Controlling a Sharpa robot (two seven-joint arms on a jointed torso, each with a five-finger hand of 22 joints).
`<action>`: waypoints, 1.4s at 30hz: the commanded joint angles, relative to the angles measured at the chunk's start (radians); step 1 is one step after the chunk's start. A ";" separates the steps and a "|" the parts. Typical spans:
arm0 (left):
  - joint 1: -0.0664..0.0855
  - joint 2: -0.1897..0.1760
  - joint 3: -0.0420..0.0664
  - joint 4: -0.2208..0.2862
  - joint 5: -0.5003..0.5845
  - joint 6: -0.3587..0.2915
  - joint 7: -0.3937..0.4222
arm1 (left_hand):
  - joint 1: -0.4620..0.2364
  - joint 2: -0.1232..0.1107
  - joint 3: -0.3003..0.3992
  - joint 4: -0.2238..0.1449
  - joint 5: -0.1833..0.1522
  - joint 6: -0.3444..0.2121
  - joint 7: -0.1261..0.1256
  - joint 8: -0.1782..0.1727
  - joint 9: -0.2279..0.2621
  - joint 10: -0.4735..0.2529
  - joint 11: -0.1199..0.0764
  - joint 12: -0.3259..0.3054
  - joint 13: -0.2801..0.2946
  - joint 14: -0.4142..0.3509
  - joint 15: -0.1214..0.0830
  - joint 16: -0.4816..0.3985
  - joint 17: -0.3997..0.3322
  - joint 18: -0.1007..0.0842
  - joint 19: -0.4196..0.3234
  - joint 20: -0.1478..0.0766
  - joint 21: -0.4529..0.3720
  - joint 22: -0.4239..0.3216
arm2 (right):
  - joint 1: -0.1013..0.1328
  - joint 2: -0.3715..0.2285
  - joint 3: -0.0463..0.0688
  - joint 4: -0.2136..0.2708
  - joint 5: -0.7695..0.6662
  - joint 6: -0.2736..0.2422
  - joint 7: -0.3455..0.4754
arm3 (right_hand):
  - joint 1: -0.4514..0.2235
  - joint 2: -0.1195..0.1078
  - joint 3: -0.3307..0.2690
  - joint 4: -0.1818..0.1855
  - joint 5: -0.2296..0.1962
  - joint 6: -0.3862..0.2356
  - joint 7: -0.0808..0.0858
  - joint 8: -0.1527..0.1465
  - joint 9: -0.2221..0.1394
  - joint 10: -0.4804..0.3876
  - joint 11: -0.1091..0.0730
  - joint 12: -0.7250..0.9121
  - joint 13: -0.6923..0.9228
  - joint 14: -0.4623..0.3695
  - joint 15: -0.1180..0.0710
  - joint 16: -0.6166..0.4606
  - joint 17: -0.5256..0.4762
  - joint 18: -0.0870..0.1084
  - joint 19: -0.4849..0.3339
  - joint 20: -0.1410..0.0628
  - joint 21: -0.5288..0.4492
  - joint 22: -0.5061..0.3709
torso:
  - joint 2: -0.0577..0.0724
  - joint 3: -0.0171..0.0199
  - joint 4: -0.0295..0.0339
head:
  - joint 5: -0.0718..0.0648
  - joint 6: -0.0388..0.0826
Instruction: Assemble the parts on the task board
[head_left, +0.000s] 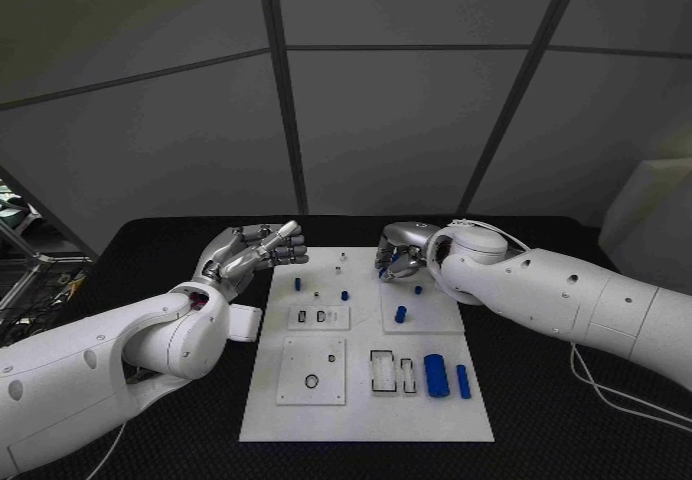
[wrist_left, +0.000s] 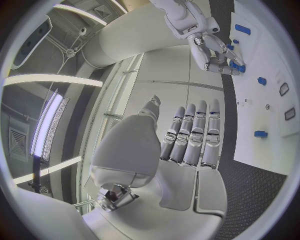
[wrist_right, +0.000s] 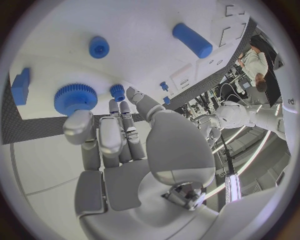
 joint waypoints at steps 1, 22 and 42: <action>0.002 -0.001 0.002 0.003 -0.007 0.015 0.001 | 0.001 0.000 -0.002 -0.007 -0.001 0.002 0.003 -0.007 -0.002 0.005 0.002 -0.005 0.000 -0.007 0.001 -0.005 -0.002 0.009 0.005 0.000 0.003 -0.001 | 0.003 0.002 0.000 -0.004 -0.008 0.024 -0.004 | 0.001 0.014 0.010 0.000 0.004 0.004 -0.007 0.000 0.001 0.016 0.000 -0.003 0.001 0.027 0.000 0.010 0.007 -0.021 0.009 -0.001 0.010 0.011 | 0.000 -0.0007 0.0021 | -0.002 -0.002; 0.005 -0.006 0.002 0.005 -0.007 0.018 -0.003 | 0.001 0.002 -0.002 -0.008 -0.001 0.002 0.004 -0.008 -0.002 0.005 0.003 -0.006 0.000 -0.008 0.002 -0.007 -0.002 0.009 0.004 0.001 0.003 -0.002 | 0.003 0.009 0.000 -0.021 -0.031 0.010 -0.018 | 0.019 0.054 0.061 -0.007 0.007 0.040 -0.017 0.006 0.005 0.062 -0.013 -0.001 0.002 0.022 -0.010 0.036 0.025 -0.025 0.015 -0.009 0.040 0.050 | 0.000 -0.0038 0.0102 | -0.008 -0.013; 0.007 -0.008 0.002 0.005 -0.007 0.024 -0.006 | 0.001 0.003 -0.003 -0.011 -0.003 0.000 0.005 -0.012 -0.003 0.003 0.004 -0.011 -0.001 -0.011 0.003 -0.014 -0.003 0.009 0.003 0.001 0.001 -0.004 | 0.003 0.025 0.001 -0.007 -0.042 -0.238 -0.002 | 0.036 0.043 0.089 -0.012 -0.006 0.058 -0.024 0.004 0.006 0.101 -0.023 -0.002 0.006 0.022 -0.019 0.051 0.038 -0.030 0.024 -0.019 0.062 0.081 | 0.001 -0.0068 0.0191 | -0.006 0.002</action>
